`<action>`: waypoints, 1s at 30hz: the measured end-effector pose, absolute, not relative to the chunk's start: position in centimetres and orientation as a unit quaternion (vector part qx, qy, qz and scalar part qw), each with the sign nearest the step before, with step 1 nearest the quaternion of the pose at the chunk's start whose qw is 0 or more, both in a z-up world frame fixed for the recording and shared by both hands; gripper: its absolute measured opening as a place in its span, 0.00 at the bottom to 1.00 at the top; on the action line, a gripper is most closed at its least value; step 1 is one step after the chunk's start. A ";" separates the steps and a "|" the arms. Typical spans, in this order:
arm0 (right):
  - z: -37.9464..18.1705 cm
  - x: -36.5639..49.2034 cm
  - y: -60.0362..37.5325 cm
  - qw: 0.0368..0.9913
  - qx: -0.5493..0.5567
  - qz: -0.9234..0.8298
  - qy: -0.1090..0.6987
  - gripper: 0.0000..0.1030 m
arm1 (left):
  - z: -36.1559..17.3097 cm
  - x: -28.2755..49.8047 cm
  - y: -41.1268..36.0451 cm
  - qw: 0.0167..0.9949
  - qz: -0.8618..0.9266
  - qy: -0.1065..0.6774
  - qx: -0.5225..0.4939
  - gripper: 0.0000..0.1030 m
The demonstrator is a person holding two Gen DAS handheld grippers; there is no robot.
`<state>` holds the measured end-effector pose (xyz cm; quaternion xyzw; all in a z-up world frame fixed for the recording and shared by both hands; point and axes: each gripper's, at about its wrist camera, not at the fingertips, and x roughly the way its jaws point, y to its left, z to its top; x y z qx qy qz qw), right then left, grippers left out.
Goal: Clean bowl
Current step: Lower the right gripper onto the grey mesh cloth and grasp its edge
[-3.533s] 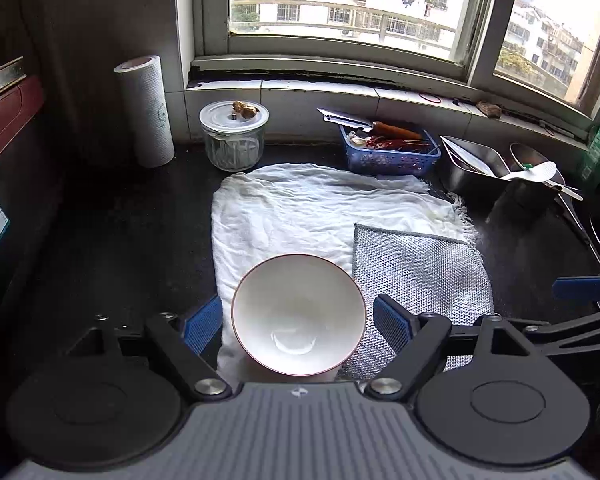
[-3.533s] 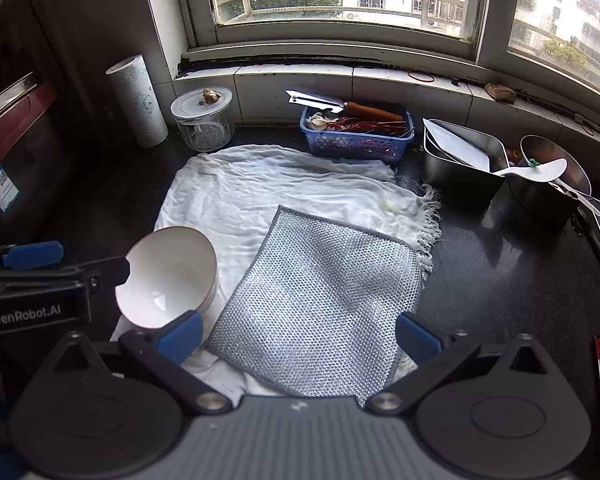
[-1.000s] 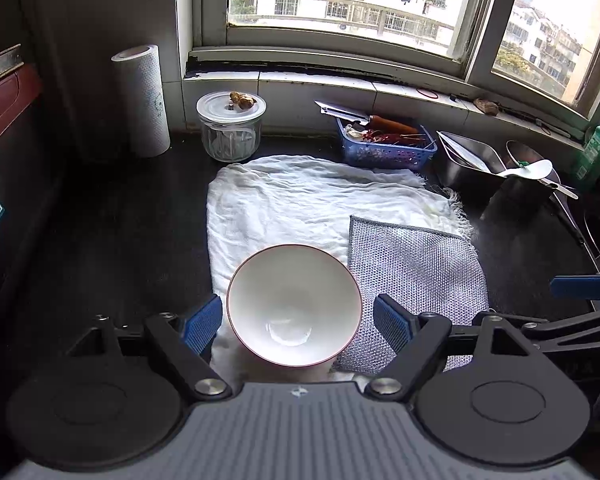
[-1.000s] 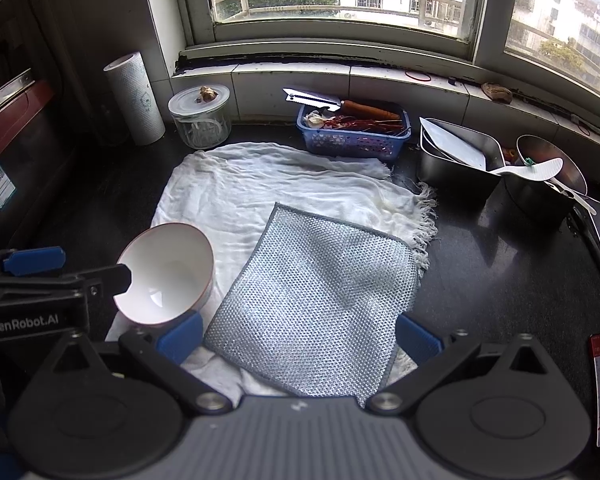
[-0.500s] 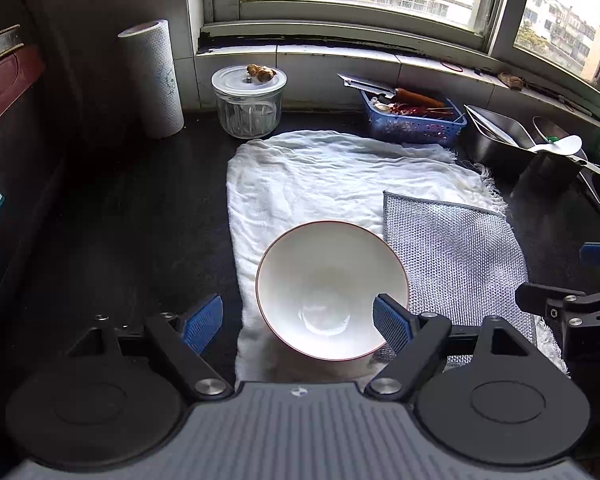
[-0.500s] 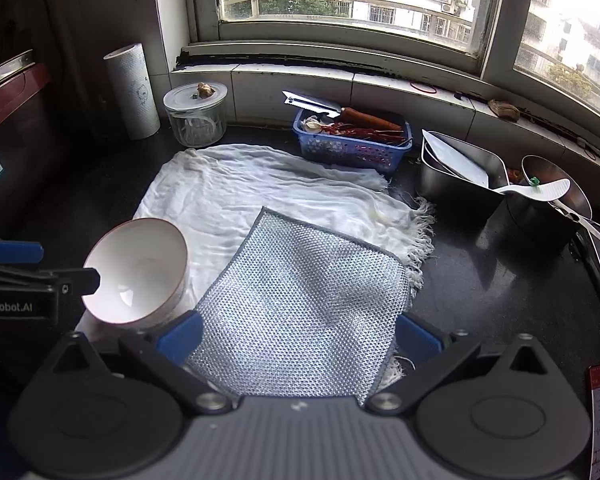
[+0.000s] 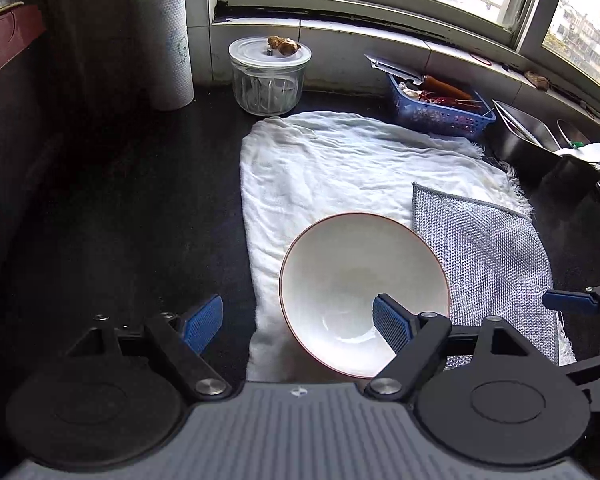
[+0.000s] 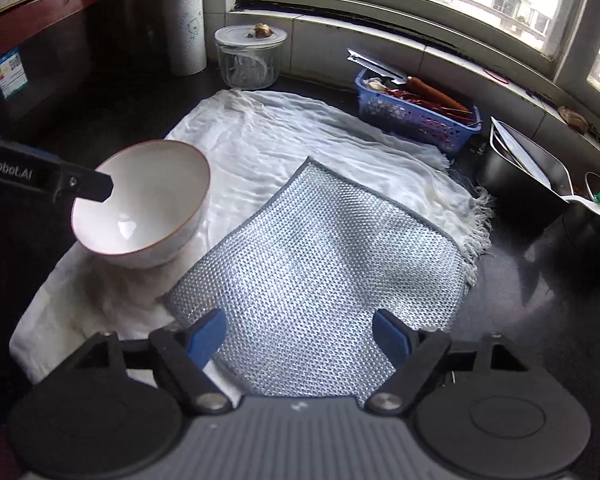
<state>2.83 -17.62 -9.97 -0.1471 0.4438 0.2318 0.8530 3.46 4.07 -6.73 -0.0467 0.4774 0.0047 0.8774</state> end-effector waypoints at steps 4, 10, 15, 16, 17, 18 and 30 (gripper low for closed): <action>-11.6 3.0 -16.6 0.841 -0.176 0.254 0.444 0.74 | -7.6 4.0 4.1 0.872 0.001 0.488 -0.043 0.79; -13.3 4.1 -16.1 0.826 -0.181 0.274 0.458 0.61 | -8.4 4.7 4.0 0.865 -0.010 0.500 -0.041 0.79; -13.2 5.4 -16.4 0.820 -0.160 0.290 0.467 0.37 | -8.8 5.2 3.8 0.862 -0.016 0.505 -0.039 0.67; -13.2 5.7 -16.5 0.820 -0.159 0.290 0.467 0.29 | -8.9 5.3 3.8 0.861 -0.017 0.506 -0.037 0.66; -13.2 5.9 -16.6 0.820 -0.157 0.289 0.468 0.23 | -9.0 5.4 3.8 0.860 -0.018 0.508 -0.038 0.66; -13.2 6.2 -16.9 0.821 -0.153 0.289 0.469 0.20 | -9.1 5.6 3.7 0.859 -0.019 0.510 -0.039 0.66; -12.4 4.5 -14.9 0.804 -0.219 0.346 0.431 0.91 | -9.3 6.5 3.9 0.855 -0.019 0.517 -0.044 0.66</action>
